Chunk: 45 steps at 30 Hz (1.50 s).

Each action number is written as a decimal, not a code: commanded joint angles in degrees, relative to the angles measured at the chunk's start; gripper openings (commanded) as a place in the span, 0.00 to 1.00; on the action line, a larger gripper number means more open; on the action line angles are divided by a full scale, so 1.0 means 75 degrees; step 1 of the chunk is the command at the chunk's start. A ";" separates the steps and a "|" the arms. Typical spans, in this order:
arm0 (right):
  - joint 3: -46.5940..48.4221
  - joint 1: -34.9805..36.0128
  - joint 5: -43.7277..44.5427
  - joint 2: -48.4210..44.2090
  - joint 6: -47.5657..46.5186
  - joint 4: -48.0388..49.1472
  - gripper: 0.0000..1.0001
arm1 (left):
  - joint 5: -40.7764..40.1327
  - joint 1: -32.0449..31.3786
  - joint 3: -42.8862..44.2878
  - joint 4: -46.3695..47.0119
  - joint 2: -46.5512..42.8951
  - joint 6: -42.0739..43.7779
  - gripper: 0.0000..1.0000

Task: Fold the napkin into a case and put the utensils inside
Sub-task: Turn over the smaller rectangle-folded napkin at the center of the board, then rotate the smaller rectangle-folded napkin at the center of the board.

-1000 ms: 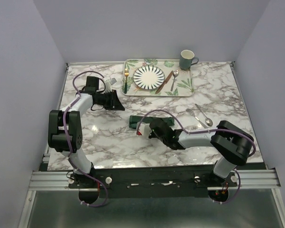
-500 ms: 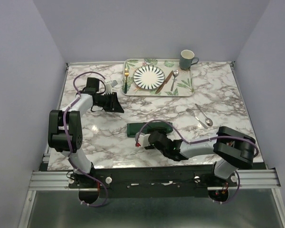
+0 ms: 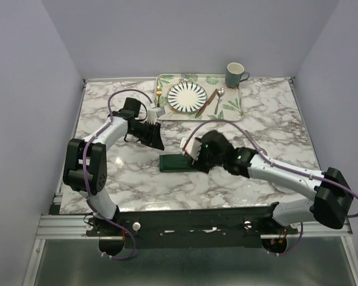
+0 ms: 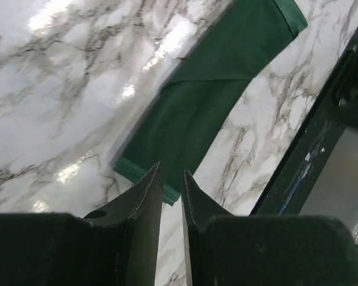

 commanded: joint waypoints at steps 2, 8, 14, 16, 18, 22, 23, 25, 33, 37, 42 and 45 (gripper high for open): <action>0.1254 -0.2475 -0.2449 0.0002 0.0383 -0.2167 0.57 | -0.0261 -0.0650 -0.0281 -0.0294 -0.0369 0.0122 0.26; 0.2191 -0.3483 -0.2849 0.1395 0.0242 -0.2882 0.46 | -0.0565 -0.1002 -0.0457 -0.0189 -0.0357 0.0016 0.22; 0.2404 -0.3637 -0.3188 0.2428 -0.0086 -0.3094 0.37 | -0.0672 -0.1178 -0.0423 -0.0399 -0.0123 0.0227 0.20; 0.2310 -0.3625 -0.3259 0.2557 -0.0180 -0.3059 0.36 | -0.0730 -0.1283 -0.0422 -0.0481 -0.0064 0.0332 0.20; 0.2158 -0.3625 -0.3260 0.2768 -0.0285 -0.3035 0.34 | -0.0858 -0.1342 -0.0446 -0.0540 0.0006 0.0414 0.20; 0.1923 -0.3625 -0.3027 0.3236 -0.0485 -0.2988 0.34 | -0.0906 -0.1447 -0.0399 -0.0703 0.0182 0.0531 0.20; 0.1876 -0.3579 -0.2932 0.3318 -0.0520 -0.2977 0.34 | -0.0952 -0.1517 -0.0376 -0.0762 0.0217 0.0601 0.21; 0.1771 -0.3544 -0.2768 0.3565 -0.0579 -0.2988 0.33 | -0.1058 -0.1564 -0.0364 -0.0833 0.0299 0.0637 0.21; 0.1407 -0.3368 -0.2826 0.3694 -0.0544 -0.3105 0.33 | -0.1573 -0.1775 -0.0411 -0.1149 0.0872 0.0766 0.21; 0.1384 -0.3286 -0.2990 0.3753 -0.0345 -0.3258 0.33 | -0.1995 -0.1752 -0.0200 -0.1197 0.1295 0.0813 0.19; 0.1582 -0.3262 -0.3527 0.3461 -0.0145 -0.3969 0.39 | -0.2160 -0.1518 0.0874 -0.1500 0.1915 0.1316 0.20; 0.2049 -0.3274 -0.4546 0.2877 -0.0006 -0.4778 0.49 | -0.2078 -0.1365 0.1601 -0.1782 0.1940 0.1773 0.24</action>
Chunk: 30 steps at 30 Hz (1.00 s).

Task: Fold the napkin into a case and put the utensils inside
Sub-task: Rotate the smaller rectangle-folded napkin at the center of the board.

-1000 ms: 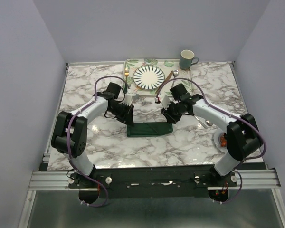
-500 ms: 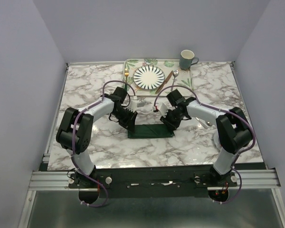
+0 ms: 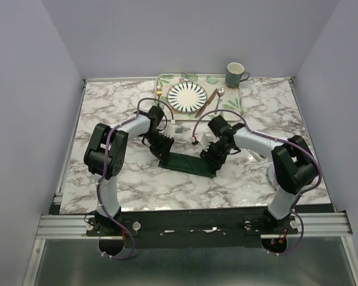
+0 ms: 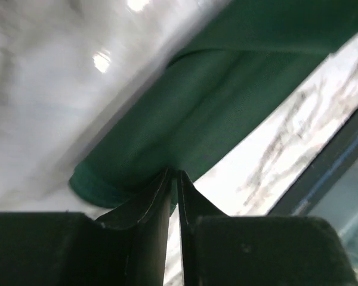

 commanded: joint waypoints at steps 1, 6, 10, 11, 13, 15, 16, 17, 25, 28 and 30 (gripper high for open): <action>0.0337 0.0101 -0.1612 -0.0497 0.0333 -0.1881 0.52 | -0.0446 0.0278 0.1109 -0.0310 0.0142 0.1004 0.26; 0.1299 -0.0344 -0.1652 -0.0453 0.0569 -0.2339 0.67 | -0.0328 0.0267 0.0738 -0.0487 -0.1027 0.1789 0.27; 0.1826 -0.0707 -0.1125 0.0191 0.0381 -0.2339 0.73 | -0.0901 0.0010 -0.0177 -0.0593 -0.1651 0.2024 0.27; 0.2001 -0.0777 -0.1066 0.0436 0.0358 -0.2340 0.73 | -0.1007 -0.0049 -0.0318 -0.0581 -0.1698 0.2025 0.27; 0.2096 -0.0790 -0.0949 0.0591 0.0159 -0.2398 0.73 | -0.1114 -0.0178 -0.0589 -0.0476 -0.1640 0.1862 0.27; 0.2039 -0.0801 -0.0925 0.0696 -0.0075 -0.2422 0.76 | -0.1126 -0.0225 -0.0624 -0.0382 -0.1361 0.1663 0.26; 0.1992 -0.0790 -0.0832 0.0720 -0.0146 -0.2410 0.77 | -0.1160 -0.0249 -0.0613 -0.0277 -0.1254 0.1580 0.25; 0.1933 -0.0801 -0.0796 0.0743 -0.0205 -0.2410 0.78 | -0.1184 -0.0307 -0.0601 -0.0195 -0.1149 0.1417 0.25; 0.1616 -0.0802 -0.1217 0.1362 -0.0218 -0.1977 0.82 | -0.1360 -0.0460 0.0218 0.0368 0.0105 0.0877 0.24; 0.1675 -0.0732 -0.1428 0.1773 -0.0053 -0.1988 0.82 | -0.1430 -0.0436 0.0851 0.0228 0.0609 0.0783 0.25; 0.1547 -0.0638 -0.1662 0.1798 0.0029 -0.1941 0.82 | -0.1383 -0.0425 0.1062 0.0263 0.0703 0.0759 0.25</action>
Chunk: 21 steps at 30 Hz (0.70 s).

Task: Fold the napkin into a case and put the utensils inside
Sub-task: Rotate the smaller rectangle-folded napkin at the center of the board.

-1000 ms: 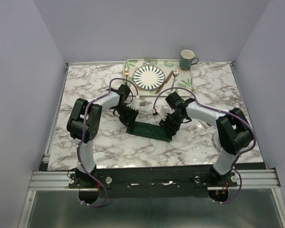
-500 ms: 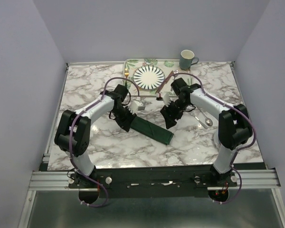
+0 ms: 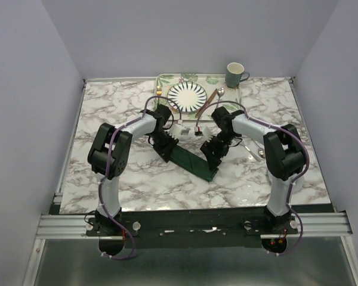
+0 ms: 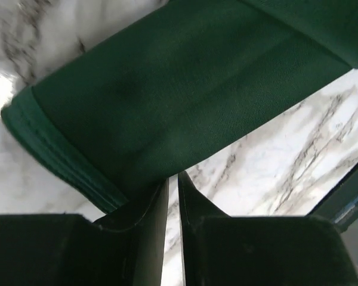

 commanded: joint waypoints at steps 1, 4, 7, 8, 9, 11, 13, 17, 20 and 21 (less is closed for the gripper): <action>-0.0223 0.0236 -0.0651 0.0426 0.0172 0.0198 0.82 | -0.0311 -0.0014 0.0509 0.0455 0.0500 -0.0138 0.25; -0.0515 0.0517 -0.0979 0.0250 0.0265 0.0233 0.82 | -0.0183 -0.0014 0.0639 0.0479 0.0570 -0.0220 0.25; -0.0820 0.0962 -0.1448 0.0051 0.0359 0.0221 0.82 | 0.0087 -0.0014 0.0627 0.0560 0.0524 -0.0349 0.25; -0.0914 0.1219 -0.1577 0.0027 0.0394 0.0245 0.82 | 0.0146 -0.0002 0.0581 0.0572 0.0489 -0.0431 0.25; -0.1089 0.1314 -0.1660 -0.0008 0.0476 0.0430 0.82 | 0.0227 -0.0014 0.0476 0.0584 0.0419 -0.0455 0.25; -0.1231 0.1618 -0.1893 -0.0008 0.0722 0.0642 0.82 | 0.0403 -0.0002 0.0300 0.0701 0.0313 -0.0548 0.25; -0.1347 0.1806 -0.2058 0.0086 0.1037 0.0900 0.82 | 0.0625 -0.0002 -0.0028 0.0818 0.0172 -0.0560 0.25; -0.1535 0.2135 -0.2398 0.0156 0.1496 0.1228 0.82 | 0.0895 -0.0014 -0.0497 0.0854 -0.0004 -0.0584 0.25; -0.1536 0.2229 -0.2445 0.0004 0.1765 0.1416 0.82 | 0.1199 -0.0014 -0.0884 0.0854 -0.0238 -0.0502 0.25; -0.1489 0.2252 -0.2504 -0.0020 0.1847 0.1428 0.83 | 0.1247 -0.0014 -0.0954 0.0842 -0.0366 -0.0444 0.25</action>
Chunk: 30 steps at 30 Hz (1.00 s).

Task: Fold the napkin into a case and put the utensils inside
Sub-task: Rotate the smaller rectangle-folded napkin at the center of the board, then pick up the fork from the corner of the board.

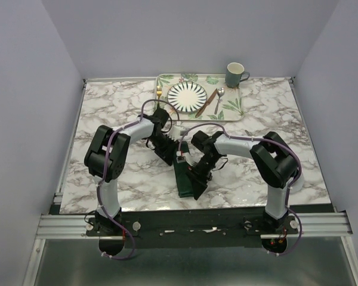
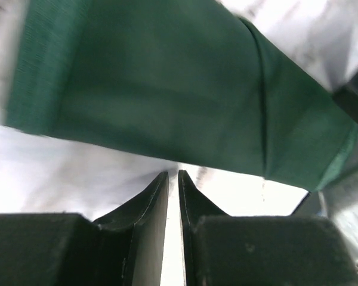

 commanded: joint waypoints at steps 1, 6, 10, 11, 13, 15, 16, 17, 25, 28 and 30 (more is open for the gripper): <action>-0.0090 0.0183 0.0028 0.0094 0.0670 0.0761 0.83 | 0.0478 -0.0037 -0.0649 -0.0009 -0.0314 0.0276 0.27; 0.0495 0.0207 0.0460 -0.0140 0.0767 0.0540 0.83 | 0.0700 0.0080 -0.0556 -0.0185 -0.0607 0.0582 0.34; 0.0859 -0.0049 0.1468 -0.0900 0.0018 -0.0199 0.83 | 0.0796 0.0630 -0.0404 -0.0185 -0.1263 0.0371 0.37; 0.0848 -0.0341 0.1725 -0.1111 -0.0054 -0.0258 0.83 | 0.0667 0.0793 -0.0392 -0.0115 -0.1473 0.0348 0.37; 0.0824 -0.0670 0.2030 -0.1908 -0.0136 -0.0329 0.83 | 0.0038 0.0888 -0.0368 0.0385 -0.2386 0.0266 0.38; 0.0941 -0.1174 0.2697 -0.2389 -0.0184 -0.0457 0.83 | -0.0387 0.0959 -0.0333 0.0774 -0.3379 0.0044 0.39; 0.1011 -0.1361 0.2920 -0.2739 -0.0207 -0.0469 0.82 | -0.0539 0.0982 -0.0229 0.1031 -0.3652 -0.0003 0.41; 0.1151 -0.1758 0.3306 -0.2823 -0.0288 -0.0481 0.81 | -0.0715 0.1006 -0.0193 0.1127 -0.3899 -0.0027 0.43; 0.1855 -0.3647 0.4925 -0.2310 -0.0700 -0.0785 0.73 | -0.0764 0.1533 -0.0496 0.1713 -0.5307 -0.0999 0.49; 0.2335 -0.3999 0.5745 -0.1713 -0.0513 -0.0996 0.68 | -0.0787 0.1697 -0.0812 0.1889 -0.5541 -0.1012 0.50; 0.2500 -0.4175 0.6156 -0.1396 -0.0453 -0.1032 0.64 | -0.0892 0.1697 -0.1000 0.1983 -0.5577 -0.1058 0.50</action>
